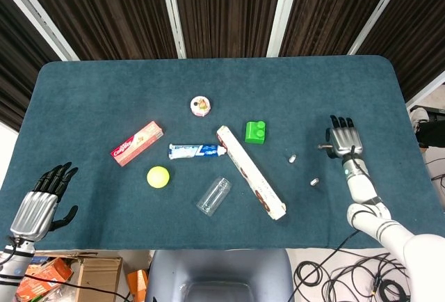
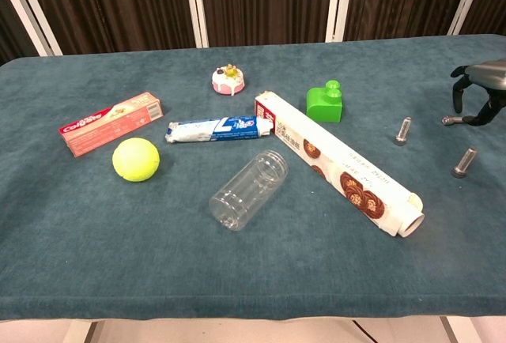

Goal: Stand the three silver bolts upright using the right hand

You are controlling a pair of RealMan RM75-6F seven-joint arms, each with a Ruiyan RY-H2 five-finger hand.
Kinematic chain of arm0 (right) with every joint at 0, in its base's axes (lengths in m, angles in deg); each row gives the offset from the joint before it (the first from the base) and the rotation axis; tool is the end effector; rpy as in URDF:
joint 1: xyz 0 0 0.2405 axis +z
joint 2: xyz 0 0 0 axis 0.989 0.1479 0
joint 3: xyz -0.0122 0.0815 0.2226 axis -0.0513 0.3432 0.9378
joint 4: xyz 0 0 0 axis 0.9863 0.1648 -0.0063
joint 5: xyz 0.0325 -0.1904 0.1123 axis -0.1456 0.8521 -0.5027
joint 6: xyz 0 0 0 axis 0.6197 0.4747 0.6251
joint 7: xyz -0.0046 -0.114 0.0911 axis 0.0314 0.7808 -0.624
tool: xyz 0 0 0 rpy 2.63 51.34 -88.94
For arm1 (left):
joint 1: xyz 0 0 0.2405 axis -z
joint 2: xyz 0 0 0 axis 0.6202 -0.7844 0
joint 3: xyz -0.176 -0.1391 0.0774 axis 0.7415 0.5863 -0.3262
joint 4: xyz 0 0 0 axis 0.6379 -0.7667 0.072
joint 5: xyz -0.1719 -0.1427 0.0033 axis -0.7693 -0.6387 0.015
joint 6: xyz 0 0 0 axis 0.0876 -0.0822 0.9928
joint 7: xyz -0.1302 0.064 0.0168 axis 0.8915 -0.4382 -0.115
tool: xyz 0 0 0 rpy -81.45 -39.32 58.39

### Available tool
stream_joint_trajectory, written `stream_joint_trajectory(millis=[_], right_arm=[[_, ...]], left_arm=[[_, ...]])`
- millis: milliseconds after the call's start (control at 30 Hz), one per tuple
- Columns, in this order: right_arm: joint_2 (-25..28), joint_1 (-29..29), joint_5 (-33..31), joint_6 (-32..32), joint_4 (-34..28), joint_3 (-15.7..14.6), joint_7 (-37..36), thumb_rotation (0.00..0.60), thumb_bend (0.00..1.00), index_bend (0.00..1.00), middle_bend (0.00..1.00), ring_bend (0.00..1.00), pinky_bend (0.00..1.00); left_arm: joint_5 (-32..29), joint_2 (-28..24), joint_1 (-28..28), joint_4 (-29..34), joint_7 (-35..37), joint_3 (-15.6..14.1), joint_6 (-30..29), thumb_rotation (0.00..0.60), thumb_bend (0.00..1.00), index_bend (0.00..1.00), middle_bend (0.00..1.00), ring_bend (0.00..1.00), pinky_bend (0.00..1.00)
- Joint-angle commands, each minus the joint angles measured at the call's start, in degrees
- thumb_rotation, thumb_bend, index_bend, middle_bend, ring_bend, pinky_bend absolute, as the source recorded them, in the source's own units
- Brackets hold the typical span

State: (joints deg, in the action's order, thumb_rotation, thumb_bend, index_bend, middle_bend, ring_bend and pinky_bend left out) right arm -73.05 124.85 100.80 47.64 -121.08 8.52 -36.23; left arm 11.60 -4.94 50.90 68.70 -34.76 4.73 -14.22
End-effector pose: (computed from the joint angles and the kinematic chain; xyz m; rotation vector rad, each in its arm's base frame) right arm -0.3093 -0.4263 0.0352 1.5880 -0.9401 0.3737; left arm -0.2885 0.2134 0.1158 -1.6012 -0.8642 -0.9424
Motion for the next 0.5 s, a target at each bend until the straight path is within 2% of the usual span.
stream_joint_trajectory(millis=[33, 500], right_arm=[[-0.8, 0.0, 0.6, -0.6, 1.5, 0.0, -0.3, 0.600, 0.34, 0.48, 0.02, 0.00, 0.03], [-2.7, -0.2, 2.0, -2.5, 5.5, 0.9, -1.5, 0.600, 0.33, 0.53, 0.02, 0.00, 0.03]], left_arm=[[0.0, 0.0, -0.1, 0.0, 0.0, 0.0, -0.2, 0.600, 0.36, 0.00, 0.00, 0.00, 0.12], [-0.1, -0.1, -0.1, 0.0, 0.3, 0.1, -0.3, 0.600, 0.36, 0.00, 0.00, 0.00, 0.12]])
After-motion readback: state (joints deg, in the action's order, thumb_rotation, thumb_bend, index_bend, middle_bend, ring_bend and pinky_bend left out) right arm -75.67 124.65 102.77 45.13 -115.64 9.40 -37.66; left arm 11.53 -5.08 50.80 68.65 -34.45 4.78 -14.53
